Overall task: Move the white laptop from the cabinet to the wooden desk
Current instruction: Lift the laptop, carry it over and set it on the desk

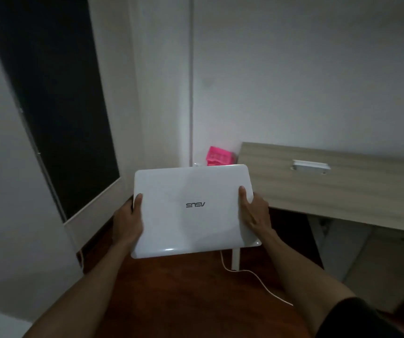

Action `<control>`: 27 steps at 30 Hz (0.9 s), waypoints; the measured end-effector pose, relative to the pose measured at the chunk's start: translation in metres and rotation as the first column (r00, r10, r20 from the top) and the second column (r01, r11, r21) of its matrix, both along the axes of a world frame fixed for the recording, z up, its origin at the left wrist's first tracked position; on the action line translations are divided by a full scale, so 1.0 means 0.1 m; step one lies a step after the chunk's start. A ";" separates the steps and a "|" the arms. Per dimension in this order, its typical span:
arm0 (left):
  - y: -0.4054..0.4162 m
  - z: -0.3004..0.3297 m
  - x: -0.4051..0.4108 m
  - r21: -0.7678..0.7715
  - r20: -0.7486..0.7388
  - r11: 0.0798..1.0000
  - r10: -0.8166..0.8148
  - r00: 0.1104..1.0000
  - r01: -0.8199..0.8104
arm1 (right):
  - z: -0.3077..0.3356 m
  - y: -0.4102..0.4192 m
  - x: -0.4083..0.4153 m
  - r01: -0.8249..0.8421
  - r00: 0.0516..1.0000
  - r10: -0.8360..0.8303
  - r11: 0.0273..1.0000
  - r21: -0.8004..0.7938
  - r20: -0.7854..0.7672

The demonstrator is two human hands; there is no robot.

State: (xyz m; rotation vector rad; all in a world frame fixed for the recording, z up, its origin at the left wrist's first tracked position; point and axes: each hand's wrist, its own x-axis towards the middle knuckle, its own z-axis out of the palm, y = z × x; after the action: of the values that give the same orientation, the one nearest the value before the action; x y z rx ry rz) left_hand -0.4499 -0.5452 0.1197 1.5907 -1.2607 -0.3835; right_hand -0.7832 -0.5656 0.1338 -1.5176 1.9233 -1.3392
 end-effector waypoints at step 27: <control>-3.74 -0.07 -2.01 -0.001 0.058 0.951 -0.309 0.949 0.309 | -0.35 -2.58 -1.87 0.322 0.945 -0.325 0.944 0.073 0.032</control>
State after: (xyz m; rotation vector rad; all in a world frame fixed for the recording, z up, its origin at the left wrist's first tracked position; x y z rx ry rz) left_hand -0.6513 -0.9188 0.1131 1.4042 -1.5604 -0.5295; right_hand -0.9705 -0.8232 0.0991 -1.1651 2.2368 -1.4070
